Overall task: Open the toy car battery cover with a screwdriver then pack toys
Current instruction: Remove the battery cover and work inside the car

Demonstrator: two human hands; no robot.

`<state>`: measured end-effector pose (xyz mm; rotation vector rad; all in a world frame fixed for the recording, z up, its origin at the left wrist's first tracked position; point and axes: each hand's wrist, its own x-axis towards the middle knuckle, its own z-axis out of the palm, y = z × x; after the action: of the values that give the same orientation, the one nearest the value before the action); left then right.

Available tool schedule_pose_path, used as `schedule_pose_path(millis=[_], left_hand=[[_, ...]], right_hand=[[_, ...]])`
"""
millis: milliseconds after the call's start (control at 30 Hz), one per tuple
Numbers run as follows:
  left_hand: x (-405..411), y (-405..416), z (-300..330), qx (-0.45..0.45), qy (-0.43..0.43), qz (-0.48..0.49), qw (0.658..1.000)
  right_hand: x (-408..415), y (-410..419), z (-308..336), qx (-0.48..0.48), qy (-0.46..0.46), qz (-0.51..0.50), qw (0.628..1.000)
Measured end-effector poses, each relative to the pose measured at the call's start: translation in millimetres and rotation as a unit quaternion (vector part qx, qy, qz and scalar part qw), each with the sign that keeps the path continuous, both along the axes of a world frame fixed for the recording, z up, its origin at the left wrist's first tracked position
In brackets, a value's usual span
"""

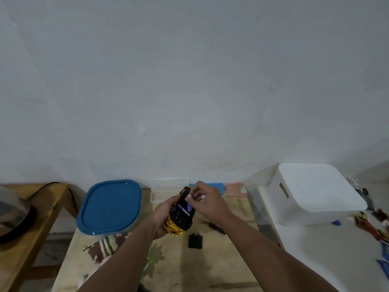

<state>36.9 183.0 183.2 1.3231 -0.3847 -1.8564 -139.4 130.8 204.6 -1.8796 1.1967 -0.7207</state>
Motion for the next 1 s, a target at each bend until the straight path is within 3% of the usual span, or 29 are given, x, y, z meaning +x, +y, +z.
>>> schedule_pose_path(millis=[67, 133, 233, 300, 367, 467, 533, 733, 1000], left_hand=[[2.3, 0.7, -5.8, -0.004, -0.004, 0.018, 1.0], [2.2, 3.3, -8.0, -0.013, -0.005, 0.038, 0.999], [-0.1, 4.3, -10.4, -0.034, -0.01, 0.062, 0.997], [-1.5, 1.3, -12.5, -0.051, -0.037, 0.088, 0.994], [-3.8, -1.9, -13.8, -0.071, -0.069, 0.098, 0.99], [-11.9, -3.7, -8.9, -0.099, -0.102, 0.106, 0.984], [-16.5, -5.6, -7.2, -0.118, -0.113, 0.109, 0.981], [-21.0, -6.3, -5.7, -0.171, -0.171, 0.112, 0.964], [-19.4, -1.8, -6.8, -0.211, -0.199, 0.084, 0.953]], right_hand=[[-1.0, -4.0, 4.3, 0.066, -0.126, -0.111, 0.984], [-6.1, -10.7, 12.6, 0.17, -0.241, -0.216, 0.931], [-15.6, -13.9, 18.1, 0.349, -0.29, -0.27, 0.849], [-16.7, -10.8, 12.5, 0.391, -0.227, -0.241, 0.859], [-13.0, -4.3, 8.6, 0.38, -0.131, -0.191, 0.896], [-0.5, 2.2, 3.5, 0.264, -0.016, -0.111, 0.958], [8.1, 5.7, -1.8, 0.203, 0.023, -0.08, 0.976], [13.0, 9.2, -10.7, 0.159, 0.025, -0.119, 0.98], [12.7, 15.8, -11.7, 0.321, -0.094, -0.162, 0.928]])
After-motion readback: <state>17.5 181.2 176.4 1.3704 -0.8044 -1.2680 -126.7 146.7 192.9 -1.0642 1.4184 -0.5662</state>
